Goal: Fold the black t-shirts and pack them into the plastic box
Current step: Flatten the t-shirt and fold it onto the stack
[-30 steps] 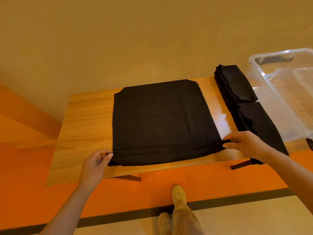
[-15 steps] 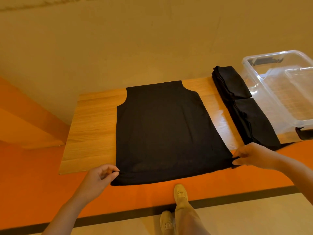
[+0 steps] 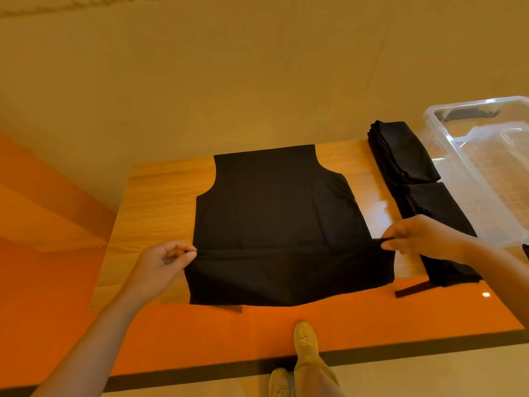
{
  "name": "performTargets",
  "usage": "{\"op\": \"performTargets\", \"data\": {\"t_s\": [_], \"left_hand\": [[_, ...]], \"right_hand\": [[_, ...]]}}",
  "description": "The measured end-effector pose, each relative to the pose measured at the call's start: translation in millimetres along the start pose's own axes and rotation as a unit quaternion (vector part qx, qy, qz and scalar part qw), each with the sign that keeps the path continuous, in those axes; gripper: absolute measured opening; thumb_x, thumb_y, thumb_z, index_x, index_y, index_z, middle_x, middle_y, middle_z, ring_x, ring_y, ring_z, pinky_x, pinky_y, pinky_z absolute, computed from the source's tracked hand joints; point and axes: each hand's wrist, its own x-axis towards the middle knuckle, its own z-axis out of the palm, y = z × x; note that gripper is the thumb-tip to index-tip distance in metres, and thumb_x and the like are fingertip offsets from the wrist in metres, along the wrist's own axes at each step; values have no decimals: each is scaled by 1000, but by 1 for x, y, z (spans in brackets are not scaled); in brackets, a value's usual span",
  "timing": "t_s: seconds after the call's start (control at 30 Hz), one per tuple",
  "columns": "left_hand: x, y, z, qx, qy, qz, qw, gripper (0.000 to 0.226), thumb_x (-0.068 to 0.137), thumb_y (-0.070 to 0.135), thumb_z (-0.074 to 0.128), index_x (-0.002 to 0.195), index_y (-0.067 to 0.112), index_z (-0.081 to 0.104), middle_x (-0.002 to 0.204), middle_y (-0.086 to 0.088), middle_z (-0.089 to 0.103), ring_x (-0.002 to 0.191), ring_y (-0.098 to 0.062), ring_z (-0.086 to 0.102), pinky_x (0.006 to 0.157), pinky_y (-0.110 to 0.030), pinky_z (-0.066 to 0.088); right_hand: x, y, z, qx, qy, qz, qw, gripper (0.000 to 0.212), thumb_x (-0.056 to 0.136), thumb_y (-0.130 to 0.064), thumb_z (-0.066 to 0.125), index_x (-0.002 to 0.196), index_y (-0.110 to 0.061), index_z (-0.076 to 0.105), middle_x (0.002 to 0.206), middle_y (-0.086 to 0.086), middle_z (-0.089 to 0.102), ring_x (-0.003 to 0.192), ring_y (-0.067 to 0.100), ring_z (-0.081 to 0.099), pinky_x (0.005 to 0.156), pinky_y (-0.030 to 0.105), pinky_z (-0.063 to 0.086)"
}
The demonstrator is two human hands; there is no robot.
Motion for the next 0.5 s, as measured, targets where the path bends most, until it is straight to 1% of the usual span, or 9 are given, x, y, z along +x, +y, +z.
{"op": "performTargets", "data": {"t_s": [0.07, 0.17, 0.2, 0.27, 0.3, 0.33, 0.4, 0.47, 0.5], "left_hand": [[26, 12, -5, -2, 23, 12, 1000, 7, 89, 13, 65, 90, 19, 69, 76, 11, 65, 59, 9, 56, 58, -15, 41], [73, 28, -16, 7, 47, 20, 999, 6, 88, 15, 65, 90, 20, 68, 76, 10, 66, 56, 9, 57, 54, -13, 41], [90, 33, -20, 12, 53, 19, 998, 6, 89, 16, 65, 89, 21, 68, 77, 8, 66, 55, 8, 57, 55, -14, 40], [125, 39, -29, 10, 67, 18, 998, 6, 89, 18, 66, 87, 23, 67, 76, 7, 68, 55, 4, 57, 57, -21, 42], [143, 41, -32, 10, 72, 17, 997, 7, 89, 19, 66, 86, 24, 67, 72, 7, 69, 55, 1, 57, 56, -24, 43], [159, 42, -33, 9, 75, 16, 997, 7, 90, 19, 66, 86, 24, 66, 68, 7, 70, 53, -1, 57, 54, -22, 45], [192, 44, -33, 10, 84, 16, 996, 6, 90, 17, 65, 86, 20, 64, 62, 8, 70, 52, 2, 58, 52, -16, 44], [223, 42, -29, 26, 97, 11, 995, 3, 89, 19, 66, 87, 19, 64, 60, 16, 69, 54, 8, 59, 59, -18, 45], [238, 40, -26, 37, 99, 7, 994, 3, 89, 20, 67, 88, 19, 64, 61, 16, 69, 55, 10, 59, 62, -20, 43]], "right_hand": [[22, -9, -20, 2, 20, -18, 1000, 5, 87, -22, 66, 89, -25, 70, 78, -2, 69, 75, 10, 66, 69, 18, 47], [61, -22, -55, 28, 57, -36, 997, 6, 87, -21, 67, 88, -26, 70, 77, -1, 70, 72, 11, 66, 70, 19, 47], [74, -27, -67, 39, 72, -39, 996, 5, 86, -21, 67, 88, -26, 69, 76, 0, 70, 71, 11, 66, 69, 19, 47], [102, -38, -88, 61, 103, -39, 992, 5, 85, -21, 69, 89, -24, 69, 76, 4, 70, 71, 14, 65, 68, 19, 45], [118, -44, -97, 72, 116, -37, 990, 6, 85, -21, 69, 90, -23, 69, 77, 6, 70, 72, 15, 65, 67, 18, 44], [133, -48, -106, 79, 122, -34, 989, 6, 84, -20, 70, 90, -21, 69, 78, 6, 70, 72, 15, 65, 67, 17, 44], [166, -54, -119, 83, 131, -29, 988, 6, 84, -21, 71, 89, -21, 70, 80, 9, 70, 72, 16, 65, 71, 20, 47], [199, -56, -127, 67, 130, -21, 989, 7, 84, -24, 72, 90, -21, 71, 79, 8, 71, 73, 17, 64, 78, 27, 50], [215, -56, -129, 58, 126, -18, 990, 8, 84, -25, 71, 91, -21, 71, 77, 7, 70, 72, 17, 64, 78, 28, 50]]}}
